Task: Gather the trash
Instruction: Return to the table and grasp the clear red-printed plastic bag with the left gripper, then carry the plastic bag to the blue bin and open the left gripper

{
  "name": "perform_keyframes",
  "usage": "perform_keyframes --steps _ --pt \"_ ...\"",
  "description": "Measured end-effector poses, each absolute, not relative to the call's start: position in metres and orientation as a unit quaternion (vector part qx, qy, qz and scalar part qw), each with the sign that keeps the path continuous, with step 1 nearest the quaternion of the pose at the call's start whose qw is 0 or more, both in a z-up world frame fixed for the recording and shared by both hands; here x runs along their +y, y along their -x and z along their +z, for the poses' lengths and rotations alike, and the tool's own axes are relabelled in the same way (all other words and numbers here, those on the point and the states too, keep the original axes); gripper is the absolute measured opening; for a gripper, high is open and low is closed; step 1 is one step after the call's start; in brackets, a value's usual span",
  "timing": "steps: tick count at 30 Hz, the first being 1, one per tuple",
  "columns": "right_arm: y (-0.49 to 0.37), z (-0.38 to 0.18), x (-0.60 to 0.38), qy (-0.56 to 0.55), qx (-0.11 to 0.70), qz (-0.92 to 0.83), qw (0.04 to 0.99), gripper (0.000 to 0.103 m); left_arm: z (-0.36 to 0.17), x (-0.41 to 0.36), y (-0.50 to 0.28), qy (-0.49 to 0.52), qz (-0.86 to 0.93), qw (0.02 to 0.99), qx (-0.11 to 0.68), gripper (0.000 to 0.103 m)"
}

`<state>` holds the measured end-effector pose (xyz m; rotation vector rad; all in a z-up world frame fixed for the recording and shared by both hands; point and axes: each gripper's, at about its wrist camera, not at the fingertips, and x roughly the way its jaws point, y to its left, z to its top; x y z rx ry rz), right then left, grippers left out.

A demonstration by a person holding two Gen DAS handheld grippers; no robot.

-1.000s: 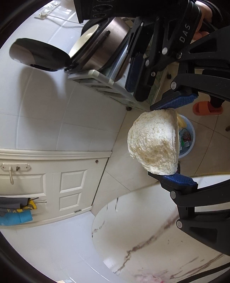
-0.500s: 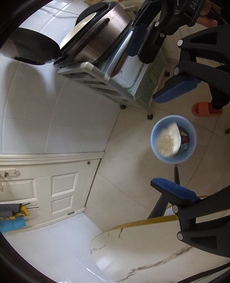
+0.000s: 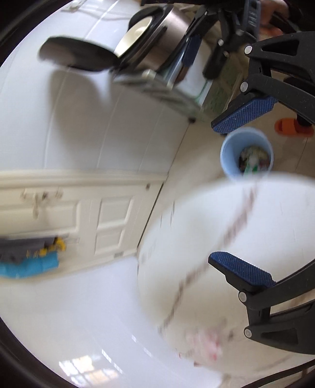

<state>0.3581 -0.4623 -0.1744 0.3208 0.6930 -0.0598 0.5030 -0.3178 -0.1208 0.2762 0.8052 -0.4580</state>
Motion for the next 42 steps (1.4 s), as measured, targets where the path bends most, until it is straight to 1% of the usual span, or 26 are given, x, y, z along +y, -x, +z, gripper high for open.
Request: perform_keyframes --steps 4,5,11,17,22,25,26,27,28,30,33,36,38,42 --pt "-0.370 -0.180 -0.447 -0.157 0.345 -0.034 0.925 0.083 -0.114 -0.246 -0.520 -0.136 -0.142 0.905 0.377 0.100" --pt "-0.372 -0.183 -0.444 -0.156 0.348 -0.039 0.924 0.085 -0.114 -0.232 -0.526 -0.134 -0.130 0.908 0.374 0.100" --pt "-0.384 -0.210 -0.440 -0.169 0.378 -0.063 0.908 0.085 -0.137 -0.154 -0.581 -0.118 -0.054 0.917 0.377 0.101" --pt "-0.400 -0.231 -0.446 -0.175 0.405 -0.080 0.894 0.085 -0.175 -0.112 -0.640 -0.105 -0.041 0.903 0.415 0.101" --pt "-0.416 -0.250 -0.451 -0.177 0.426 -0.084 0.883 0.085 -0.202 -0.111 -0.666 -0.096 -0.064 0.885 0.450 0.101" --pt "-0.422 -0.263 -0.457 -0.183 0.433 -0.086 0.878 0.085 -0.208 -0.112 -0.672 -0.091 -0.075 0.886 0.449 0.099" --pt "-0.422 -0.266 -0.458 -0.187 0.436 -0.085 0.876 0.085 -0.209 -0.112 -0.673 -0.089 -0.081 0.885 0.449 0.093" --pt "-0.423 -0.273 -0.461 -0.193 0.440 -0.084 0.873 0.085 -0.210 -0.113 -0.673 -0.086 -0.091 0.884 0.451 0.075" --pt "-0.422 -0.278 -0.464 -0.196 0.443 -0.084 0.871 0.085 -0.211 -0.115 -0.671 -0.075 -0.111 0.880 0.455 0.063" --pt "-0.419 -0.288 -0.468 -0.205 0.448 -0.084 0.866 0.085 -0.207 -0.108 -0.676 -0.067 -0.109 0.881 0.456 0.053" --pt "-0.413 -0.305 -0.476 -0.218 0.456 -0.083 0.859 0.085 -0.199 -0.109 -0.667 -0.065 -0.095 0.884 0.453 0.046" --pt "-0.406 -0.319 -0.484 -0.233 0.460 -0.081 0.853 0.085 -0.183 -0.125 -0.641 -0.066 -0.101 0.890 0.440 0.042" --pt "-0.400 -0.329 -0.490 -0.243 0.460 -0.084 0.850 0.085 -0.166 -0.143 -0.615 -0.072 -0.102 0.899 0.419 0.042" --pt "-0.382 -0.357 -0.510 -0.281 0.460 -0.093 0.837 0.085 -0.129 -0.205 -0.540 -0.104 -0.131 0.915 0.368 0.042"
